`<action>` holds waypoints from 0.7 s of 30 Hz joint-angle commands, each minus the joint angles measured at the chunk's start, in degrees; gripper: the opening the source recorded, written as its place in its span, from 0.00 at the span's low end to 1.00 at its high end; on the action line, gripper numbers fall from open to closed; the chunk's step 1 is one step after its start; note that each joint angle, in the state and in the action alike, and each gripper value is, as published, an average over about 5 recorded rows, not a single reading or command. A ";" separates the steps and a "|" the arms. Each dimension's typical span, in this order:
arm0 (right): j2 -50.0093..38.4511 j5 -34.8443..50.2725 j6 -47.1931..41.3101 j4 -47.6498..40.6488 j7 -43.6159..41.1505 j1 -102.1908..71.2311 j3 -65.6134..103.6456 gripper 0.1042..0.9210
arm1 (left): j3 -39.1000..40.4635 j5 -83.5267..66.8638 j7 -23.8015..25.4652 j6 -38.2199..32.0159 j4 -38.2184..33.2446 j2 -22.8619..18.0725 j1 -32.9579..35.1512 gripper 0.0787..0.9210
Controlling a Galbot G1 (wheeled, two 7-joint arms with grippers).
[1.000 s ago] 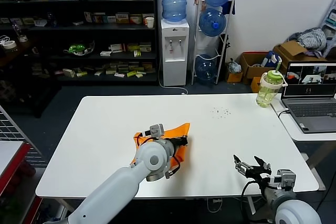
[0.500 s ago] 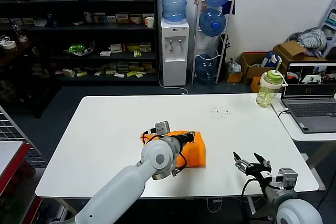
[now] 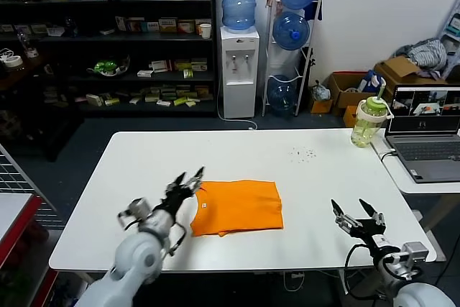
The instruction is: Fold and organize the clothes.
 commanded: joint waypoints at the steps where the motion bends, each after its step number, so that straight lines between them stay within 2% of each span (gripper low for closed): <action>1: 2.87 -4.06 14.79 -4.69 -9.81 -3.59 8.39 0.88 | -31.61 22.44 28.49 -31.03 1.71 -1.19 32.90 0.82; 5: 5.65 -6.81 17.98 -5.78 -10.63 -4.52 9.59 0.88 | -32.75 22.20 30.72 -31.00 0.06 -3.80 33.57 0.88; 9: 8.60 -10.24 20.82 -6.20 -10.88 -5.45 10.21 0.88 | -32.30 22.19 31.72 -30.83 -0.04 -4.36 32.97 0.88; 21: 11.96 -13.13 22.61 -6.23 -11.76 -4.67 10.81 0.88 | -30.41 21.75 31.28 -30.28 -0.91 -5.35 32.23 0.88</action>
